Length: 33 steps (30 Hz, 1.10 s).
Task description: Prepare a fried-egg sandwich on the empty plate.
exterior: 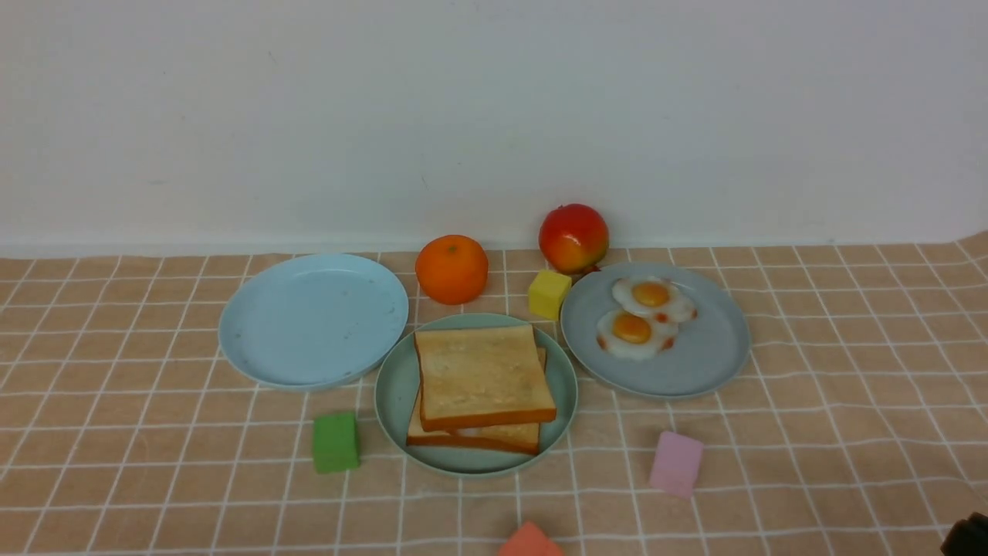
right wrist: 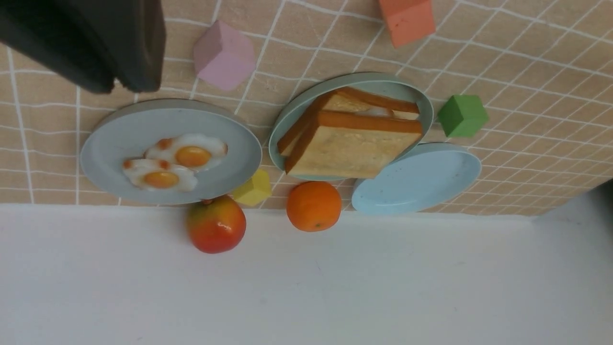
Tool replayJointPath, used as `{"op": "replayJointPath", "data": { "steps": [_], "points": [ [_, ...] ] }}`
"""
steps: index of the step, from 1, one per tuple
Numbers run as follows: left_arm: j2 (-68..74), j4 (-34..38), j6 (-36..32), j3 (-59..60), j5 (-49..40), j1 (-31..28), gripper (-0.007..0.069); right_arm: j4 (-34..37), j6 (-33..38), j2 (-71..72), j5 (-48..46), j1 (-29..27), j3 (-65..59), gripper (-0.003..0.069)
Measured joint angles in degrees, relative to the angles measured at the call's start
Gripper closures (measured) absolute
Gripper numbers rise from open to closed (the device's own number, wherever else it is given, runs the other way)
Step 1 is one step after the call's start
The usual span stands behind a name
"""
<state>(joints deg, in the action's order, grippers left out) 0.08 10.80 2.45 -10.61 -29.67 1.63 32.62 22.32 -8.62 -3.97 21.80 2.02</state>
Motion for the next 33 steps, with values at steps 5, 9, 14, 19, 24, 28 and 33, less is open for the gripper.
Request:
{"op": "replayJointPath", "data": {
  "steps": [5,9,14,19,24,28,33],
  "points": [
    [-0.68,-2.81,5.25,11.83,5.34,-4.65,0.0637,0.00,0.00,0.04,0.07,0.00,0.00,0.0568],
    [-0.68,-12.22,6.52,12.22,8.01,-1.94,0.0636,0.00,0.00,0.04,0.02,0.00,-0.06,0.0564],
    [-0.73,-19.75,6.64,12.22,8.34,1.50,0.0633,0.00,0.00,0.04,0.02,0.00,-0.10,0.0564],
    [-0.73,-16.35,6.70,12.22,8.44,1.96,0.0628,0.00,0.00,0.04,0.02,0.00,-0.10,0.0556],
    [-0.73,-15.64,6.70,12.22,8.50,1.96,0.0625,0.00,0.00,0.04,0.02,0.00,-0.10,0.0549],
    [-0.73,-15.63,6.70,12.22,8.53,1.96,0.0620,0.07,0.04,0.04,0.02,0.00,-0.10,0.0548],
    [-0.73,-15.63,6.70,12.22,8.53,1.96,0.0618,0.02,0.04,0.04,0.02,0.00,-0.10,0.0543]
  ]
}}
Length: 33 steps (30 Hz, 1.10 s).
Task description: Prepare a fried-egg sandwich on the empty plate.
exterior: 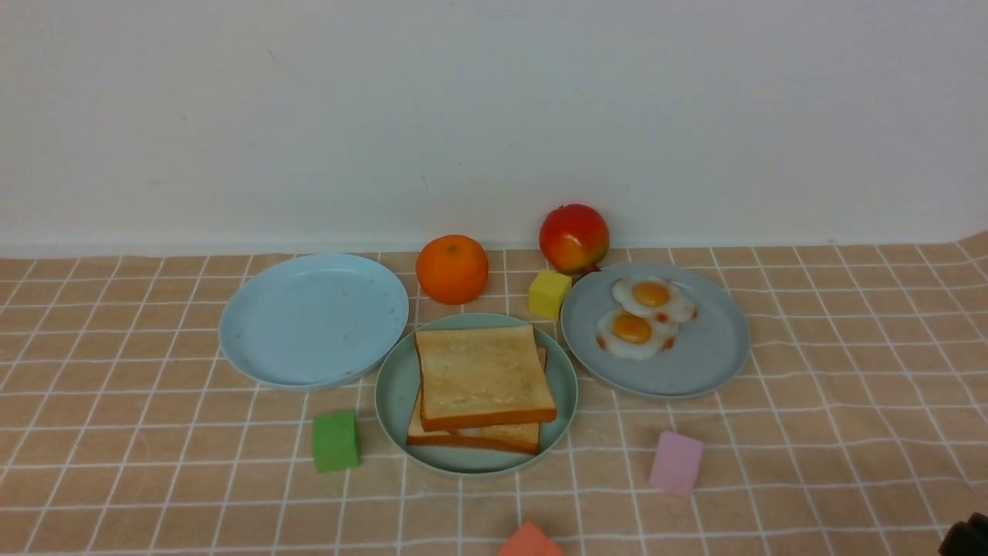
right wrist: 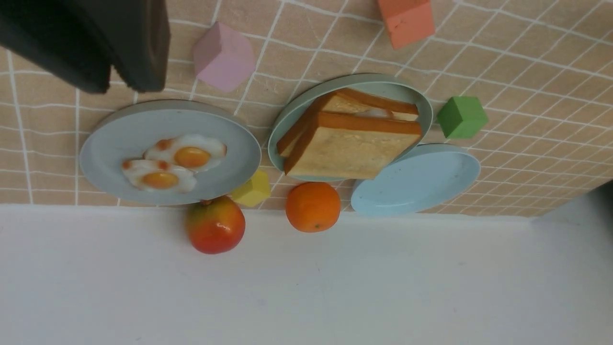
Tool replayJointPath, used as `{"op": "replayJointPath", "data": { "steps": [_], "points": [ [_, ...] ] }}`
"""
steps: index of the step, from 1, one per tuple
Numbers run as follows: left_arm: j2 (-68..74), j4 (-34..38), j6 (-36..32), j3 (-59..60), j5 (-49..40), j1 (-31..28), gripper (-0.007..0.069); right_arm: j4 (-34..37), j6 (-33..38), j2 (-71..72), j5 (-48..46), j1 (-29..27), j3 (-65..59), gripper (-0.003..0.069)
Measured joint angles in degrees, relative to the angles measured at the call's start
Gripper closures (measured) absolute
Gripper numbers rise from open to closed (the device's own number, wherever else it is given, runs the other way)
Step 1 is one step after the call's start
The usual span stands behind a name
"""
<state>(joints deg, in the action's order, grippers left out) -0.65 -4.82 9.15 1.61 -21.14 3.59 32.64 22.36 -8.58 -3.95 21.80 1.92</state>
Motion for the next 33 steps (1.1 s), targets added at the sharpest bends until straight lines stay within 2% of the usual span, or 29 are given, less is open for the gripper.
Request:
{"op": "replayJointPath", "data": {
  "steps": [10,15,19,23,26,30,33],
  "points": [
    [0.00,0.00,0.00,0.11,0.00,0.00,0.0614,0.05,0.00,0.31,0.00,0.00,-0.03,0.0531],
    [0.00,0.00,0.00,0.11,0.00,0.00,0.0606,-0.36,0.00,5.97,0.06,0.00,-2.04,0.0526],
    [0.00,0.00,0.00,0.11,0.00,0.00,0.0604,-7.34,-1.56,8.97,-0.60,-0.35,-3.30,0.0522],
    [0.00,0.00,0.00,0.11,0.00,0.00,0.0601,-18.33,-10.23,9.18,-7.16,-3.73,-3.30,0.0519],
    [0.00,0.00,0.00,0.11,0.00,0.00,0.0596,-27.86,-23.33,9.18,-16.16,-9.54,-3.22,0.0514],
    [0.00,0.00,0.00,0.11,0.00,0.00,0.0592,-31.68,-34.92,9.18,-18.15,-14.32,-2.87,0.0508],
    [0.00,0.00,0.00,0.11,0.00,0.00,0.0587,-32.15,-38.22,9.18,-18.39,-15.66,-2.76,0.0505]
  ]
}}
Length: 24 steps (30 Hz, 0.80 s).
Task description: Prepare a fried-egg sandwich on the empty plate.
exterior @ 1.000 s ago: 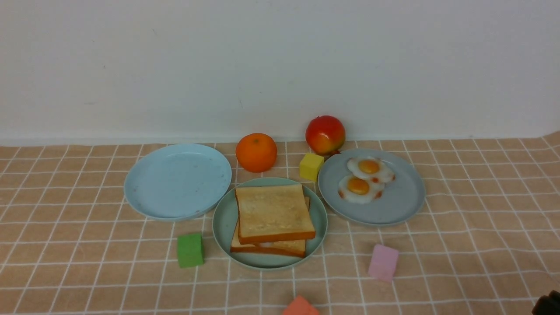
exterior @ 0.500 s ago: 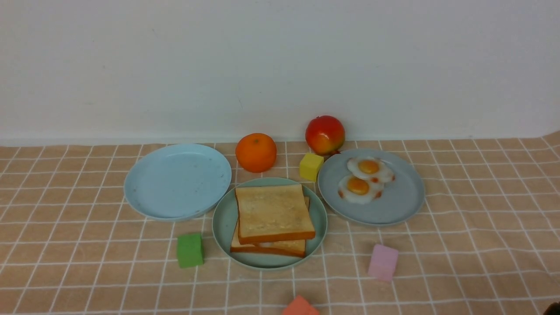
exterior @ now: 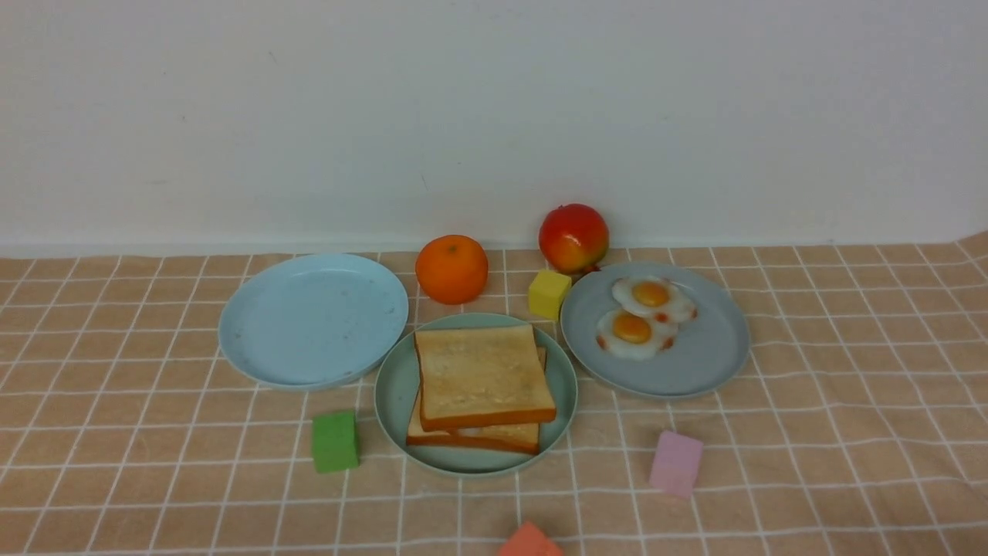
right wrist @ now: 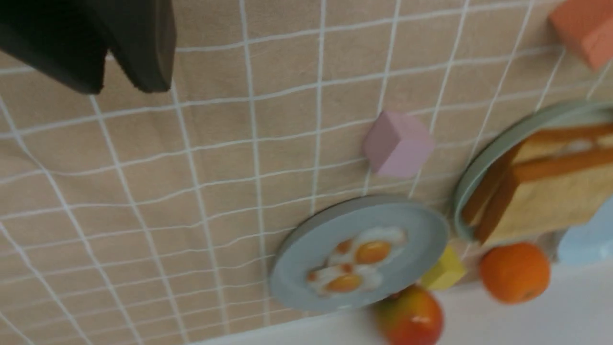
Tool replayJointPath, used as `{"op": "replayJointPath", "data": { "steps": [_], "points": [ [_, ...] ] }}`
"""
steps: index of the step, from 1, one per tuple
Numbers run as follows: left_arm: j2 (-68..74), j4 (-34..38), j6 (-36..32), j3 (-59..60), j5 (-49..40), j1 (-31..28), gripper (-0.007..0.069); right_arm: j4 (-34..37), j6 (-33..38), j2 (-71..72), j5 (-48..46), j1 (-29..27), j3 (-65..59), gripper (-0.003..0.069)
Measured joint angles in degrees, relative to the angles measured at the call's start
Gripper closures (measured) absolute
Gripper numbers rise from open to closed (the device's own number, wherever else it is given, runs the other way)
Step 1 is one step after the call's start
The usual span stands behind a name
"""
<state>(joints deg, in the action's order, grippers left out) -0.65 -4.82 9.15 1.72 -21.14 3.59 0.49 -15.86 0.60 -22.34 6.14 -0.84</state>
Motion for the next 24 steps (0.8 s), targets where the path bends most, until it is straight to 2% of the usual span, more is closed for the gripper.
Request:
{"op": "replayJointPath", "data": {
  "steps": [24],
  "points": [
    [0.00,-0.10,0.00,0.00,0.00,0.00,0.0580,-0.49,-2.07,0.00,-0.12,-0.80,0.00,0.0470]
  ]
}}
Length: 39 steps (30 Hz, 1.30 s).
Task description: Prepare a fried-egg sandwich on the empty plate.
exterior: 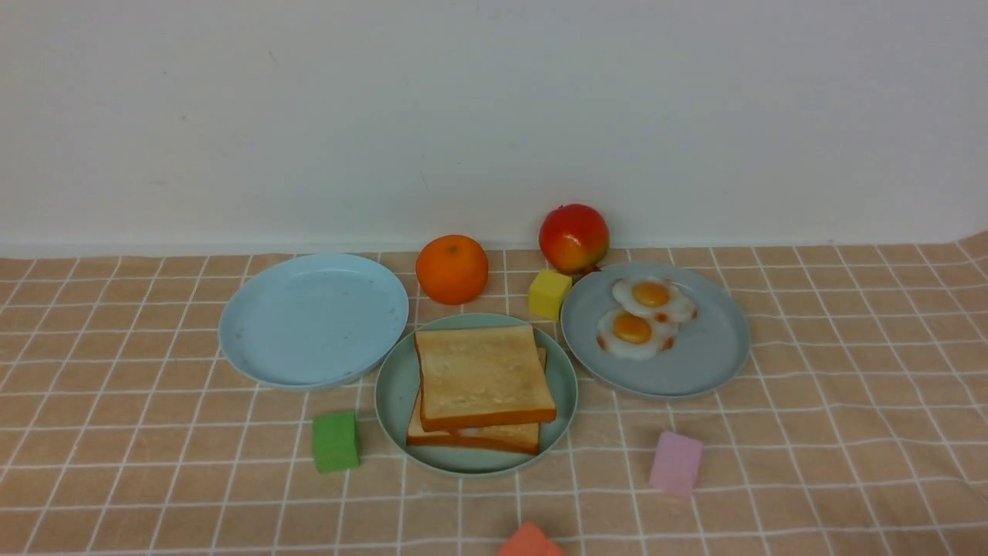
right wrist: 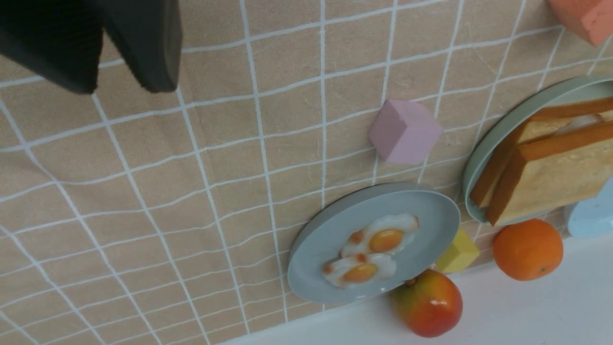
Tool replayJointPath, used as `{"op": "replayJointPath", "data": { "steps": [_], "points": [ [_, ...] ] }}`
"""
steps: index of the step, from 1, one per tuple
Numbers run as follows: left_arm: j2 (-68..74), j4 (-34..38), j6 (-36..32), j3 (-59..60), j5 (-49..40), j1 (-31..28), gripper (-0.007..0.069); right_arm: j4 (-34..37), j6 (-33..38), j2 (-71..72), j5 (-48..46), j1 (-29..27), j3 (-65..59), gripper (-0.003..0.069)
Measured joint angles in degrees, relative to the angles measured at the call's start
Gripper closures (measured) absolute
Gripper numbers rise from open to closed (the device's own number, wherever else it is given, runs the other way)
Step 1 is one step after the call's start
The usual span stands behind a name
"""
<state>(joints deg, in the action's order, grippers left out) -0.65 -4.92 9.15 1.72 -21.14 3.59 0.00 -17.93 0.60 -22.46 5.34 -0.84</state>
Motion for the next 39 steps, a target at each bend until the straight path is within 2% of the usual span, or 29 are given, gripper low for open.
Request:
{"op": "replayJointPath", "data": {
  "steps": [39],
  "points": [
    [0.00,-0.07,0.00,0.01,0.00,0.00,0.0538,0.00,0.00,0.00,-0.02,0.00,0.00,0.0428]
  ]
}}
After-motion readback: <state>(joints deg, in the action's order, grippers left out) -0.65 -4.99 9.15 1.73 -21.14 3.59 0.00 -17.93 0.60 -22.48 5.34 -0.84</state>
